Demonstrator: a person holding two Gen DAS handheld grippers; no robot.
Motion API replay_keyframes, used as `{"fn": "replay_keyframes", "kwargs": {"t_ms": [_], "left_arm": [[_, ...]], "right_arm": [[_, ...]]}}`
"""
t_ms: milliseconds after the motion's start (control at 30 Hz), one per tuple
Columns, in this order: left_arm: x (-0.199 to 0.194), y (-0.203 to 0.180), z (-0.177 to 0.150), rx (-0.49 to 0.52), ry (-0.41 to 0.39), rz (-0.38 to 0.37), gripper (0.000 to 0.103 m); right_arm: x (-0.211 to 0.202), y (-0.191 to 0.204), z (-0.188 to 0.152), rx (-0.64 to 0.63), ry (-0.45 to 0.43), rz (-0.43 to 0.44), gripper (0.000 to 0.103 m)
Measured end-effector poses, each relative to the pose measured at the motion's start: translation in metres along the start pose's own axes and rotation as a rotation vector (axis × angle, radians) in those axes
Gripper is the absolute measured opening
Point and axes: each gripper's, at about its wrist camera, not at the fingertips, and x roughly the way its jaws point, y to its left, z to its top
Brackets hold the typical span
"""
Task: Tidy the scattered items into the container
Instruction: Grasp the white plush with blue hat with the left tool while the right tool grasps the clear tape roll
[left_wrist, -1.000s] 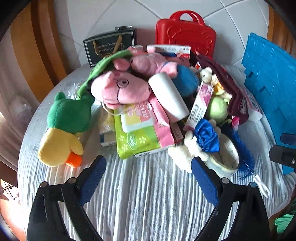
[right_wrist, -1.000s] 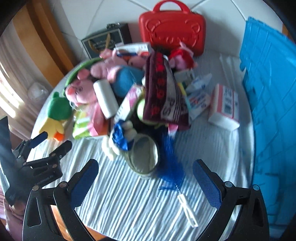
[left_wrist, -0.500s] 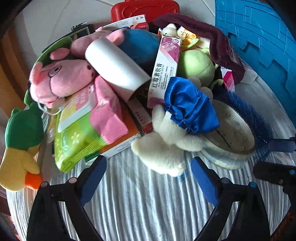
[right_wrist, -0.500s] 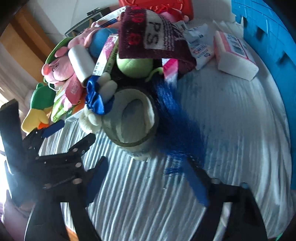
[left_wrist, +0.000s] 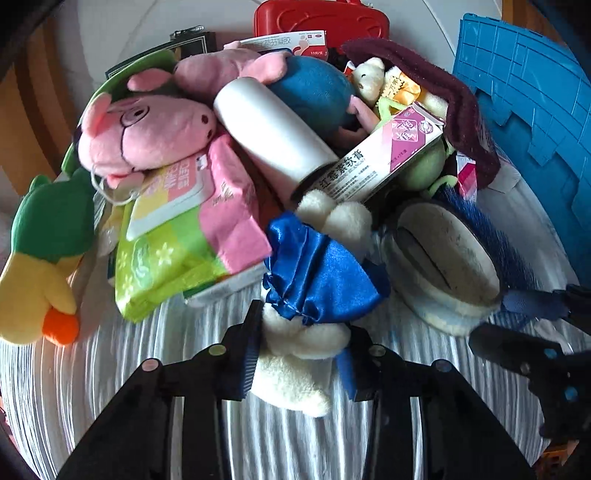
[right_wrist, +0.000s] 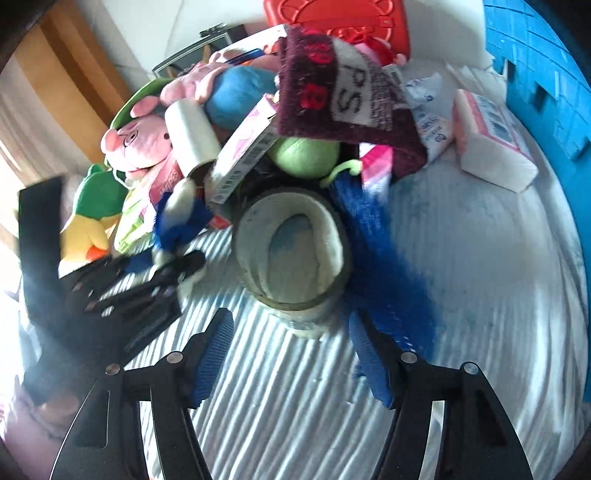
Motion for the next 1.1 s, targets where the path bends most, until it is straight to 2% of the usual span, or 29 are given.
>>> {"fn": "replay_keyframes", "kwargs": {"t_ms": [167,467,567,600,700,833,1000,1067,1100], "left_arm": [[-0.007,0.009,-0.012,-0.055,0.018,-0.034,0.035],[0.017,0.006,0.002,-0.144,0.027,-0.042,0.035],[0.023,0.0,0.002,-0.137,0.023,-0.033,0.035],[0.025,-0.002,0.002,-0.132,0.022,-0.027,0.03],[0.02,-0.006,0.001,-0.129,0.009,-0.028,0.026],[-0.007,-0.012,-0.004,-0.132,-0.027,-0.037,0.025],[-0.047,-0.013,0.006,-0.146,-0.101,-0.03,0.025],[-0.045,-0.015,0.04,-0.147,-0.12,-0.034,0.025],[-0.051,-0.008,0.046,-0.146,-0.129,-0.032,0.025]], "right_arm": [[0.014,-0.001,0.01,-0.016,-0.004,-0.026,0.07],[0.031,-0.002,0.023,-0.044,-0.02,-0.038,0.071],[0.034,-0.001,0.026,-0.061,-0.025,-0.046,0.073],[0.036,0.0,0.028,-0.073,-0.027,-0.053,0.074],[0.039,0.003,0.03,-0.097,-0.029,-0.063,0.072],[0.023,0.006,0.025,-0.101,-0.044,-0.048,0.069],[-0.025,0.012,0.02,-0.106,-0.107,-0.029,0.067],[-0.04,0.018,0.021,-0.123,-0.133,-0.034,0.066],[-0.039,0.029,0.026,-0.132,-0.145,-0.039,0.065]]}}
